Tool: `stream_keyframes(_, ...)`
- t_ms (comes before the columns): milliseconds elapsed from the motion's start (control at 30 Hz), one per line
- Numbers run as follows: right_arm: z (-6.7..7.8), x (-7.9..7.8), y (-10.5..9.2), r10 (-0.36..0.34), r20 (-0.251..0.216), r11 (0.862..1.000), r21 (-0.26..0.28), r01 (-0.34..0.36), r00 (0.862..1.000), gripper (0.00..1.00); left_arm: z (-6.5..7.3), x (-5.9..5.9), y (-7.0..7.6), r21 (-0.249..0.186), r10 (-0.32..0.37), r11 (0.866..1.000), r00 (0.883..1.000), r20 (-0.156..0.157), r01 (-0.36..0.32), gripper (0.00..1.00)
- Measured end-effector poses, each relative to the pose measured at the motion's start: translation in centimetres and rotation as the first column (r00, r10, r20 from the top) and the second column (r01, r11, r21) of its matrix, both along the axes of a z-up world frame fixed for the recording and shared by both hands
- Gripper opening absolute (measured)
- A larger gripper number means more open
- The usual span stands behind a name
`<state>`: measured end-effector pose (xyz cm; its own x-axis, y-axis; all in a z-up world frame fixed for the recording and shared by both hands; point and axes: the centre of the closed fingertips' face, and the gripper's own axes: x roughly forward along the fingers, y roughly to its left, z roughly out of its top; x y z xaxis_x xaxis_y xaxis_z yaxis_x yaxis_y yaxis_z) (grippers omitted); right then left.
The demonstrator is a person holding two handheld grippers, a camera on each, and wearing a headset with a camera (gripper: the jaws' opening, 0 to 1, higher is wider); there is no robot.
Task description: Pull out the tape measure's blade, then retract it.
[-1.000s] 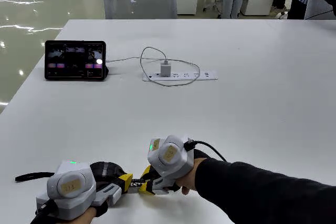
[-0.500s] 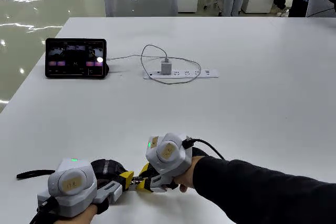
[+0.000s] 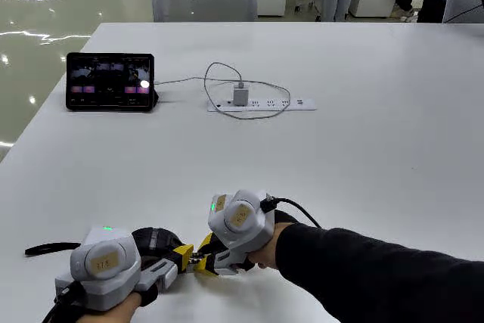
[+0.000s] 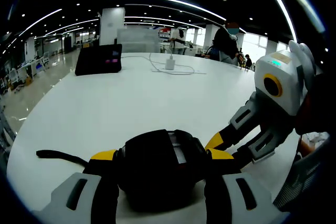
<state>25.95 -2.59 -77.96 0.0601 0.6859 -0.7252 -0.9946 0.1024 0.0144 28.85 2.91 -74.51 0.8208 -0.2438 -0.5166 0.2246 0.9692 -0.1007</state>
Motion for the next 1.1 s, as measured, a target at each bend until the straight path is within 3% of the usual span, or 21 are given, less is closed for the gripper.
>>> stream_keyframes(1100,0.0,0.0,1.1,-0.002,-0.009,1.000,0.019,0.002,1.000,0.11,0.0,-0.1,0.0,-0.007,0.000,1.000,1.000,-0.001,0.000,0.62)
